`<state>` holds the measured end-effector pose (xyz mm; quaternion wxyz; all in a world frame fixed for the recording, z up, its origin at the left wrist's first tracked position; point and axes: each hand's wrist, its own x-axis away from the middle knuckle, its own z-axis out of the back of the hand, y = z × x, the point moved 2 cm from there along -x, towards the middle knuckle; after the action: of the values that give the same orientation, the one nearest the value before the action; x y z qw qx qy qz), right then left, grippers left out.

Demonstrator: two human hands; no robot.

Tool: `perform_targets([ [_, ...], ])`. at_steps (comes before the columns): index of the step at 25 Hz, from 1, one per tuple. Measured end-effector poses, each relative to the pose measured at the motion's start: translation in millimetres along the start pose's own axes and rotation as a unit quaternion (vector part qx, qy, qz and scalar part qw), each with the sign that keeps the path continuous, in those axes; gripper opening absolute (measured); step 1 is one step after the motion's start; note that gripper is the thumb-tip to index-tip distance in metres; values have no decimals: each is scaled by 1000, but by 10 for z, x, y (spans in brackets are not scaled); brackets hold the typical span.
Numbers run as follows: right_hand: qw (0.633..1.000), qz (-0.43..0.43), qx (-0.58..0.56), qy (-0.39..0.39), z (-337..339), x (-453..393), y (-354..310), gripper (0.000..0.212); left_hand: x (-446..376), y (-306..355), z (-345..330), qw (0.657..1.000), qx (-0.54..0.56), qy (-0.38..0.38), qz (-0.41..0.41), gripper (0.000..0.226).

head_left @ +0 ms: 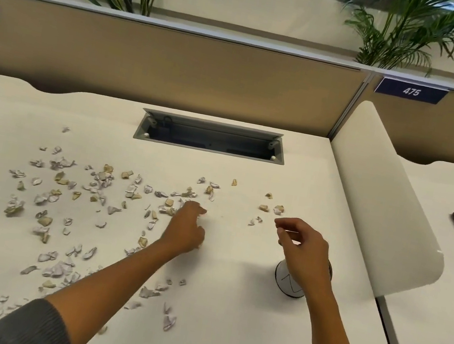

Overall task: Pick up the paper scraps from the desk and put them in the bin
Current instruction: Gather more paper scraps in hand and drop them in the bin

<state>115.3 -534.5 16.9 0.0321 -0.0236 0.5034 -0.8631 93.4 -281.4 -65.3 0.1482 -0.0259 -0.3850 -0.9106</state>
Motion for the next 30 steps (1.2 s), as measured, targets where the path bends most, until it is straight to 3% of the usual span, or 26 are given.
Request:
perform_targets([
  [6,999,9,-10,-49,-362,-67,-51,19,-225,-473,215,993,-107,-39,33,65],
  [16,991,16,17,-130,-946,-58,-54,18,-106,-573,260,968,-246,-17,-40,20],
  [22,985,12,56,-163,-1348,-260,-118,18,-160,-666,454,996,-74,51,5,23],
  [30,965,59,158,-202,-1925,-667,-265,29,-233,-671,653,992,63,94,56,12],
])
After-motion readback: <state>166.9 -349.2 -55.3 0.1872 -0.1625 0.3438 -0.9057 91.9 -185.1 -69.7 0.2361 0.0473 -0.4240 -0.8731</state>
